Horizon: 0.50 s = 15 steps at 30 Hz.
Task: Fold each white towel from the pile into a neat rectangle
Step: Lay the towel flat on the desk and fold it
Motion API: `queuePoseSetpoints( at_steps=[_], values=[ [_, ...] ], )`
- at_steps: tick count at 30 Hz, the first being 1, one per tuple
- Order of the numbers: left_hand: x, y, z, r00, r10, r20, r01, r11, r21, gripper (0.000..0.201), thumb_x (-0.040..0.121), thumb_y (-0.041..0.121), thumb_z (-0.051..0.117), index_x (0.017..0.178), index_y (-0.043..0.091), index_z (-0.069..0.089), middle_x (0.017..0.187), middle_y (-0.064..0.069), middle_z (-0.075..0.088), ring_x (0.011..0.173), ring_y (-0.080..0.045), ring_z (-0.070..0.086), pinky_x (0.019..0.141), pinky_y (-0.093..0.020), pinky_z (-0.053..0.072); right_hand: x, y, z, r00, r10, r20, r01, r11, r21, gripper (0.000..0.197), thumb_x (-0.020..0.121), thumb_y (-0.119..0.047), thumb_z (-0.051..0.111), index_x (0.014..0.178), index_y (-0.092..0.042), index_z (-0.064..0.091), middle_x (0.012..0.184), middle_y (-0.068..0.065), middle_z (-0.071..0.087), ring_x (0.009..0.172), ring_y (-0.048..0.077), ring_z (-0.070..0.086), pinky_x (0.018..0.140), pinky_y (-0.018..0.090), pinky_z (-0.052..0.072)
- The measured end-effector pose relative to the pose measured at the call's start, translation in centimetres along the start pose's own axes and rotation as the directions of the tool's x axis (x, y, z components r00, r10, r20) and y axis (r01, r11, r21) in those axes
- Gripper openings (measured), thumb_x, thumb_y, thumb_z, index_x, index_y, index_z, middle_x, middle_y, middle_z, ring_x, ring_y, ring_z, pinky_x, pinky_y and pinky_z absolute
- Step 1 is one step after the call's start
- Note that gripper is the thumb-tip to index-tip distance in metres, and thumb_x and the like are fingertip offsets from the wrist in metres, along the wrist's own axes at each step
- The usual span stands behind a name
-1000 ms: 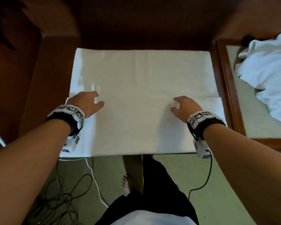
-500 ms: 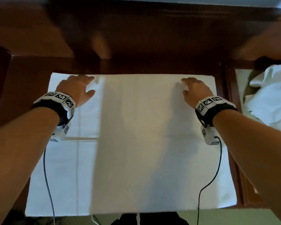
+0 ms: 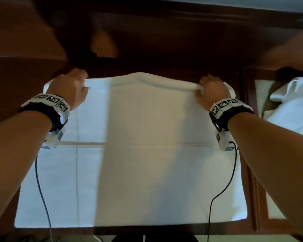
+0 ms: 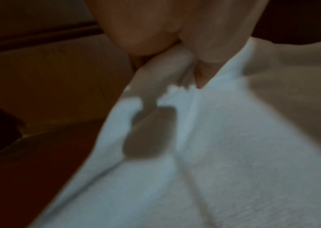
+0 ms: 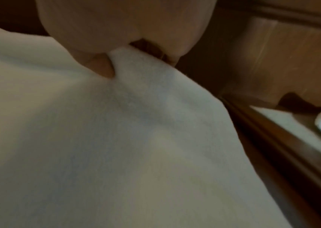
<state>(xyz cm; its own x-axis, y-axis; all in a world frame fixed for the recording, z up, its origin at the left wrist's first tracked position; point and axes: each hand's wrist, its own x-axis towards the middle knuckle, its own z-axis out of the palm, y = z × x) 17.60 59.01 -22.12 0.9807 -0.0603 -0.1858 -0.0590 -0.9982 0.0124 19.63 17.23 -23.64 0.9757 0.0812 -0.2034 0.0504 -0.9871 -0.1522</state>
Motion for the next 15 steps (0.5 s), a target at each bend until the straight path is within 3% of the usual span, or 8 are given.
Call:
queuePoseSetpoints(
  at_steps=[3,6,9,12,13,15],
  values=[
    [-0.6,-0.7,-2.5,0.997,0.078,-0.023,-0.078,0.997,-0.01,0.025,0.093,0.019,0.062,0.113,0.005,0.056,0.103,-0.028,0.067,0.09,-0.047,0.065,0.078,-0.048,0.047,-1.0,-0.3,-2.8,0.999,0.035,-0.002,-0.034,0.987,0.155,0.018,0.084,-0.022,0.061,0.096,-0.009,0.058,0.083,0.012,0.058,0.076,0.033,0.058,0.065,0.034,0.046],
    [-2.9,-1.4,-4.8,0.99,0.12,-0.07,-0.118,0.993,0.032,0.028,0.094,0.028,0.061,0.112,0.006,0.062,0.106,-0.025,0.069,0.096,-0.043,0.065,0.088,-0.048,0.042,-3.0,-0.9,-5.3,0.998,0.059,0.008,-0.059,0.966,0.25,0.018,0.083,-0.022,0.065,0.096,-0.016,0.055,0.081,0.009,0.058,0.07,0.029,0.056,0.065,0.031,0.045],
    [-6.7,-1.6,-6.3,0.981,0.15,-0.123,-0.139,0.985,0.099,0.029,0.094,0.035,0.061,0.1,0.007,0.066,0.086,-0.017,0.063,0.079,-0.036,0.056,0.086,-0.045,0.036,-6.8,-1.4,-6.6,0.999,0.038,0.017,-0.04,0.983,0.18,0.02,0.084,-0.024,0.063,0.102,-0.017,0.057,0.08,0.008,0.061,0.07,0.031,0.058,0.063,0.031,0.043],
    [-11.9,-1.8,-7.1,0.966,0.206,-0.159,-0.177,0.967,0.182,0.025,0.091,0.038,0.061,0.082,0.015,0.06,0.068,0.0,0.044,0.06,-0.025,0.044,0.092,-0.051,0.036,-12.1,-1.9,-6.9,0.998,0.055,-0.005,-0.055,0.996,0.075,0.021,0.076,-0.04,0.053,0.091,-0.025,0.057,0.075,0.007,0.061,0.074,0.037,0.061,0.068,0.038,0.051],
    [-14.0,-1.9,-7.0,0.959,0.229,-0.168,-0.198,0.963,0.183,0.023,0.089,0.034,0.063,0.08,0.014,0.059,0.068,-0.001,0.043,0.059,-0.027,0.047,0.093,-0.054,0.035,-14.2,-2.2,-6.8,0.998,0.058,-0.022,-0.057,0.998,0.036,0.02,0.075,-0.042,0.05,0.085,-0.025,0.054,0.072,0.005,0.058,0.075,0.037,0.06,0.074,0.04,0.052],
    [-18.5,-2.0,-6.2,0.938,0.268,-0.221,-0.233,0.957,0.17,0.019,0.082,0.023,0.072,0.079,0.008,0.059,0.069,-0.008,0.047,0.063,-0.035,0.054,0.085,-0.056,0.036,-18.5,-2.9,-6.0,0.996,0.019,-0.092,-0.021,1.0,-0.018,0.018,0.074,-0.039,0.046,0.077,-0.022,0.052,0.072,0.002,0.052,0.075,0.036,0.058,0.083,0.042,0.043]
  ],
)
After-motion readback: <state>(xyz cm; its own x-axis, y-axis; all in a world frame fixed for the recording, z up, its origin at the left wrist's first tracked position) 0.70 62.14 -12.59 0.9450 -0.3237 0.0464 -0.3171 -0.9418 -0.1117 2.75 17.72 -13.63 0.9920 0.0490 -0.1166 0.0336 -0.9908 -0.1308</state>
